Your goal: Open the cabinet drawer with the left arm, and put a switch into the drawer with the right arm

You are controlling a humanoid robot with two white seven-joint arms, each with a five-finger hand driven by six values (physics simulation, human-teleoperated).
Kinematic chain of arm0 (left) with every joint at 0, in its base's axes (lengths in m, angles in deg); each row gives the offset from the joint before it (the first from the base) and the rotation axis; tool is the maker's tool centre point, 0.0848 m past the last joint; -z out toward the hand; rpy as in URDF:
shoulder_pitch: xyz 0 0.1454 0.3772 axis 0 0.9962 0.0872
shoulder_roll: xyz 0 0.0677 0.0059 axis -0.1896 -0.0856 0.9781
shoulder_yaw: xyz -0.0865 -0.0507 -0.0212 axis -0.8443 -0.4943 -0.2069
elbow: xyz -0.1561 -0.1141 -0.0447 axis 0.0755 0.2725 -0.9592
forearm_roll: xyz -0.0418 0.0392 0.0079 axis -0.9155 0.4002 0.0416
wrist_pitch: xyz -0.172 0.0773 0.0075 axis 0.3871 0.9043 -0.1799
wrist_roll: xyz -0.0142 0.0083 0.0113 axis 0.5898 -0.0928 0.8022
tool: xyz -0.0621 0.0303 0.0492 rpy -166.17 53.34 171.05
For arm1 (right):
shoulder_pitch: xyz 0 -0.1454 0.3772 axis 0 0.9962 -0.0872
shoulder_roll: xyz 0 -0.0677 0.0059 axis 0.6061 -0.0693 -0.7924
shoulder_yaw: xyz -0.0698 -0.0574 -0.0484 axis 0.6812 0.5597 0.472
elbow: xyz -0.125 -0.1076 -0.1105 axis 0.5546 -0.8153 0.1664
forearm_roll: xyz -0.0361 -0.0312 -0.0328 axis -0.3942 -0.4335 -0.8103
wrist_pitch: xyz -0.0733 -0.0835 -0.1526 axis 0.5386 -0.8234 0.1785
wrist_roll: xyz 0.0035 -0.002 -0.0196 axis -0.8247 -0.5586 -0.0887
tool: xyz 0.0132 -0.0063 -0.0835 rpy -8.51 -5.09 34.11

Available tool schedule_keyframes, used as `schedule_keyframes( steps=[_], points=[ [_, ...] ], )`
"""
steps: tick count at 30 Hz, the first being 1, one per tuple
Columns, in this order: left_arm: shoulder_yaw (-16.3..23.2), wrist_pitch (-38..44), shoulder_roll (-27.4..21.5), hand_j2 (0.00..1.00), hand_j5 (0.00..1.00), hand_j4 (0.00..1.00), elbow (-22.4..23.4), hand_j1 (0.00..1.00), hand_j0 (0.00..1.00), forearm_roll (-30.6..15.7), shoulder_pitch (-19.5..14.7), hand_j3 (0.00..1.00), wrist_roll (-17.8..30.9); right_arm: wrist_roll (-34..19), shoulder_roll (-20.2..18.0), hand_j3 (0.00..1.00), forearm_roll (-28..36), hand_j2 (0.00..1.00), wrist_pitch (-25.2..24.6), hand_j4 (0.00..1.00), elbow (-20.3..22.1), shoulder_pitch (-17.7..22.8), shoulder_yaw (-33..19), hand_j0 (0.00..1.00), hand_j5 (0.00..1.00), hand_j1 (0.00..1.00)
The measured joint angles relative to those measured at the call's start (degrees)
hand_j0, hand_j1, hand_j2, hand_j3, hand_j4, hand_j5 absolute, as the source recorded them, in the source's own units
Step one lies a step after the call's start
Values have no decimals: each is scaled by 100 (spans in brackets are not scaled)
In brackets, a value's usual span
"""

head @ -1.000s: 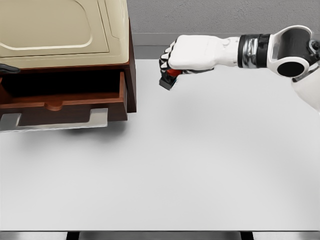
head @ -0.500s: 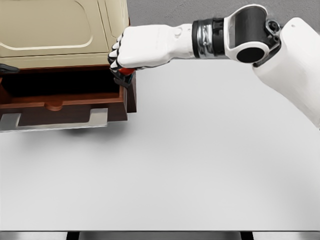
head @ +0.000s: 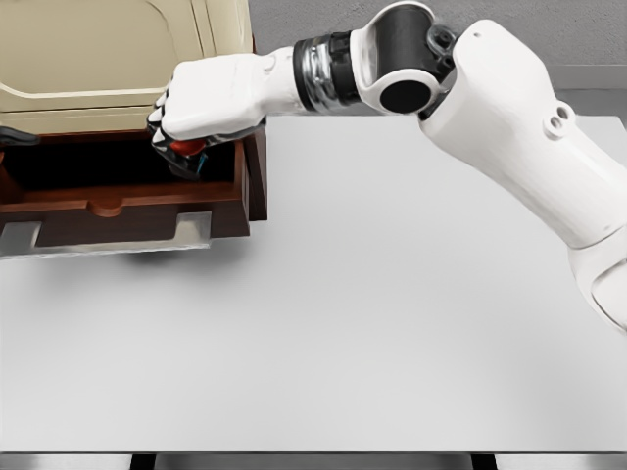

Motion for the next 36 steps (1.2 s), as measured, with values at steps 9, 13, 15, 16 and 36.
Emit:
schedule_keyframes(
  steps=[9, 13, 15, 16, 36],
  points=[
    [14, -2, 1, 100, 100, 100, -3, 100, 100, 14, -4, 100, 0, 1, 399, 100, -75, 100, 2, 100, -852, -53, 59, 100, 100, 100],
    [21, 0, 5, 100, 100, 100, -6, 100, 100, 14, 0, 100, 0, 0, 496, 100, -135, 100, 0, 100, -873, -114, 72, 100, 100, 100],
    [26, 0, 7, 100, 100, 100, -9, 100, 100, 16, 9, 100, 0, 0, 533, 100, -148, 100, -1, 100, -873, -114, 76, 100, 100, 100],
    [28, 0, 8, 100, 100, 100, -10, 100, 100, 17, 12, 100, 0, 0, 546, 100, -151, 100, -1, 100, -868, -114, 77, 100, 100, 100],
    [-132, -1, 511, 100, 100, 100, -467, 100, 100, 12, -225, 100, -1, -1, -3518, 100, 809, 100, 3, 100, 2427, 2408, -1824, 100, 100, 100]
  ],
)
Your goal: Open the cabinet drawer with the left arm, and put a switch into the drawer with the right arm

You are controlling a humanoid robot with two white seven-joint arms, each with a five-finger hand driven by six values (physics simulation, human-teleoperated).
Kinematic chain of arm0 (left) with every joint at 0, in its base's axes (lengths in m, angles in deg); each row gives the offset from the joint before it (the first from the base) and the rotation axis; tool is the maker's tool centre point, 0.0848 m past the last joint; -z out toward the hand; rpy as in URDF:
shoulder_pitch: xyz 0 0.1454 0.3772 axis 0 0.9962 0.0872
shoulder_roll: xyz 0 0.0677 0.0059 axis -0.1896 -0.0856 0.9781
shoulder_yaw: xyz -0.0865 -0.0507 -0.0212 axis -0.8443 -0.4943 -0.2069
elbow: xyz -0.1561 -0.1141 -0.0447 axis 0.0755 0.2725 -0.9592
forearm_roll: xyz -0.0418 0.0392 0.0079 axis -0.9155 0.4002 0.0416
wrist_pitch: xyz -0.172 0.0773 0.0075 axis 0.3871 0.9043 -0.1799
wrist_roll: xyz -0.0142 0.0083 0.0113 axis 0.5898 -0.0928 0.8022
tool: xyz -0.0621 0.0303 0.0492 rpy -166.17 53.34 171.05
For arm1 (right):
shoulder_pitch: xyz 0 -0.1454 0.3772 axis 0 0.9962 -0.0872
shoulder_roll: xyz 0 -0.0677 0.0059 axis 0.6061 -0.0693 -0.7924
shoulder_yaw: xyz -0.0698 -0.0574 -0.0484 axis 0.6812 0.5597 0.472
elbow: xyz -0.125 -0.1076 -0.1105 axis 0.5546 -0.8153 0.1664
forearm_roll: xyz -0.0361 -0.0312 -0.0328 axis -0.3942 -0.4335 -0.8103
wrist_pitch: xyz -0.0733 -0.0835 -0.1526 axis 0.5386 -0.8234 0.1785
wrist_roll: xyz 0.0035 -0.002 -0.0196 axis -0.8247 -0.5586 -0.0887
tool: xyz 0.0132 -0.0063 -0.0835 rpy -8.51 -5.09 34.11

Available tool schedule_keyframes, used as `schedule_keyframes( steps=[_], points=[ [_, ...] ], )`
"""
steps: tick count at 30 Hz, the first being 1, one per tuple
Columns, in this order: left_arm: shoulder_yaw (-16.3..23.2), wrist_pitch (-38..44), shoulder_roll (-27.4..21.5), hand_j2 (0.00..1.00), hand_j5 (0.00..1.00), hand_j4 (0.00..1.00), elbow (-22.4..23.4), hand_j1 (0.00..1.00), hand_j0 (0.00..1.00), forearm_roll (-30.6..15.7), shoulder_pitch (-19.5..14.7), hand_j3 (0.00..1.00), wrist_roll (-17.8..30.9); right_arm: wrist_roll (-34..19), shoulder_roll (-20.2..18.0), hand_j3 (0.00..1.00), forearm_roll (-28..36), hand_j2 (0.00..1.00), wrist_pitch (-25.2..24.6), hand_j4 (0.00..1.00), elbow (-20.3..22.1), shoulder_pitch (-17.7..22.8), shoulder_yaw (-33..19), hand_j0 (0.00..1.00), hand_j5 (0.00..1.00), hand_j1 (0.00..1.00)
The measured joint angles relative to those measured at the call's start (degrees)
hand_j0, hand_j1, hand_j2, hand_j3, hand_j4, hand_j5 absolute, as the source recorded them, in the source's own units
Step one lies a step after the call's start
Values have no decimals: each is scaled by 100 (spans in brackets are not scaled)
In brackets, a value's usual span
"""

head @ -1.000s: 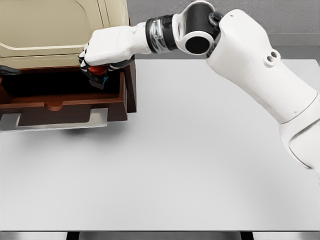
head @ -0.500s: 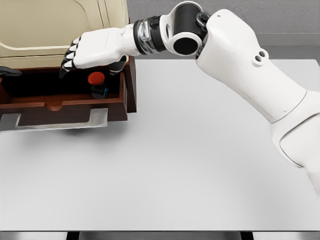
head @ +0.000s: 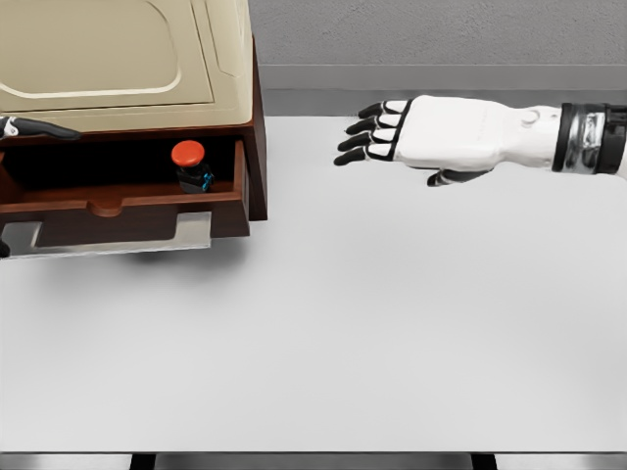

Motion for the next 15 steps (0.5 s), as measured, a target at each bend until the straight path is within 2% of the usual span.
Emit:
schedule_keyframes(
  steps=[5, 8, 15],
  points=[
    [0, 1, 576, 100, 100, 100, -19, 100, 100, 104, -3, 100, 1, 1, -361, 100, 53, 100, -1, 100, -9, 352, -85, 100, 100, 100],
    [1, 1, 838, 100, 100, 100, -20, 100, 100, 206, 6, 100, 1, 1, -441, 100, 63, 100, -3, 100, -42, 343, -112, 100, 100, 100],
    [4, 2, 950, 100, 100, 100, -19, 100, 100, 262, 15, 100, 1, 1, -446, 100, 69, 100, -4, 100, -65, 413, -71, 100, 100, 100]
  ],
)
